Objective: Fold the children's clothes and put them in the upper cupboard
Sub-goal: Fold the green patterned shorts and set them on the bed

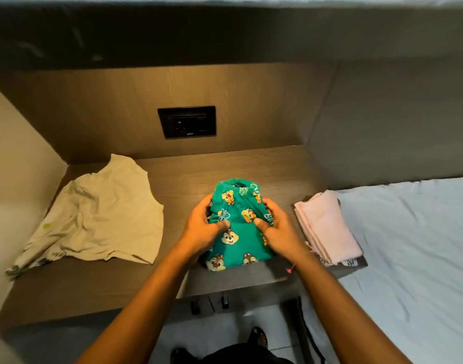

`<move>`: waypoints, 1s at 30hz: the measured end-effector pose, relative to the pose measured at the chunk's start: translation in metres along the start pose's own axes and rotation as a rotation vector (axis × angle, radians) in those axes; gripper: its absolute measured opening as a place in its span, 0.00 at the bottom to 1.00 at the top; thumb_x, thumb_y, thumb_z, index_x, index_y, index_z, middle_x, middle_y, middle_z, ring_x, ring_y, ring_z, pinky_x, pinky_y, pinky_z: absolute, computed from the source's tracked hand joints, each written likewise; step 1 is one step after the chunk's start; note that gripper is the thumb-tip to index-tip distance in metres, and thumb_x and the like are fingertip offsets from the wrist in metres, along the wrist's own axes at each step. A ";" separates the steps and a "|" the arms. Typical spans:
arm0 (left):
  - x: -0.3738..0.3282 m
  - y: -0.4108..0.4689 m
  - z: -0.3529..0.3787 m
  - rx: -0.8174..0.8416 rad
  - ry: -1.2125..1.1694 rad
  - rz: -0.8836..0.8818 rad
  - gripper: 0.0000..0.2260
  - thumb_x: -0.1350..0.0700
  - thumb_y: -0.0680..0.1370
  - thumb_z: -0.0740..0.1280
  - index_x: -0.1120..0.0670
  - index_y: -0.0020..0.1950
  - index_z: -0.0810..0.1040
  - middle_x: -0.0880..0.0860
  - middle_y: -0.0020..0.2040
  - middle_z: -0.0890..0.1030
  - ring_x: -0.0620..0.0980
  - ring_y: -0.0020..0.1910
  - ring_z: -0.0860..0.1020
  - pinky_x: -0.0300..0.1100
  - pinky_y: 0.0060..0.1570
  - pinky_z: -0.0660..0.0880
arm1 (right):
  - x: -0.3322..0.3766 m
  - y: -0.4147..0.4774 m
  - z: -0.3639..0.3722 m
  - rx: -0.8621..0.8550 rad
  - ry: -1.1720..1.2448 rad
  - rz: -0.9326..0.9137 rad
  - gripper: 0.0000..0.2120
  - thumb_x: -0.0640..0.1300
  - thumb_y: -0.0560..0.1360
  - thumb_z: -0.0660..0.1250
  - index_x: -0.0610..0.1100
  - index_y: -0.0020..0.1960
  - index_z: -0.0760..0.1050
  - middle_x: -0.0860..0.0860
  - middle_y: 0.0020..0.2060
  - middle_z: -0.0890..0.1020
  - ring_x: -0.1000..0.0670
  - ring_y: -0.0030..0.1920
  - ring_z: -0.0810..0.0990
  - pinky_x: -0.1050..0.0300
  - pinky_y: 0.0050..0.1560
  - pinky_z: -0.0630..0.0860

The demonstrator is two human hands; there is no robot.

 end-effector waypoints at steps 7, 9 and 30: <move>-0.011 0.026 0.124 0.231 -0.129 -0.047 0.36 0.74 0.72 0.69 0.45 0.72 0.64 0.51 0.57 0.80 0.49 0.51 0.84 0.44 0.42 0.82 | 0.008 -0.026 -0.136 -0.223 -0.116 0.105 0.19 0.35 0.79 0.63 0.52 0.65 0.72 0.50 0.60 0.80 0.49 0.54 0.82 0.51 0.45 0.83; -0.008 0.037 0.156 0.235 -0.159 -0.116 0.41 0.74 0.71 0.69 0.48 0.77 0.58 0.54 0.64 0.77 0.50 0.52 0.82 0.46 0.43 0.82 | 0.004 -0.025 -0.167 -0.282 -0.225 0.140 0.19 0.37 0.79 0.64 0.53 0.66 0.72 0.50 0.62 0.78 0.47 0.56 0.80 0.50 0.47 0.82; 0.057 0.072 0.176 0.436 1.389 0.553 0.50 0.21 0.69 0.48 0.51 0.79 0.38 0.52 0.80 0.38 0.51 0.78 0.36 0.58 0.75 0.41 | -0.077 -0.002 -0.173 0.015 -0.924 0.012 0.30 0.57 0.81 0.45 0.52 0.78 0.37 0.54 0.78 0.39 0.49 0.78 0.39 0.42 0.77 0.43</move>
Point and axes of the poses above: each hand's wrist, its own y-axis towards the middle knuckle, its own z-axis out of the palm, x = y × z, the point moved 2 cm from there along y, towards the middle knuckle
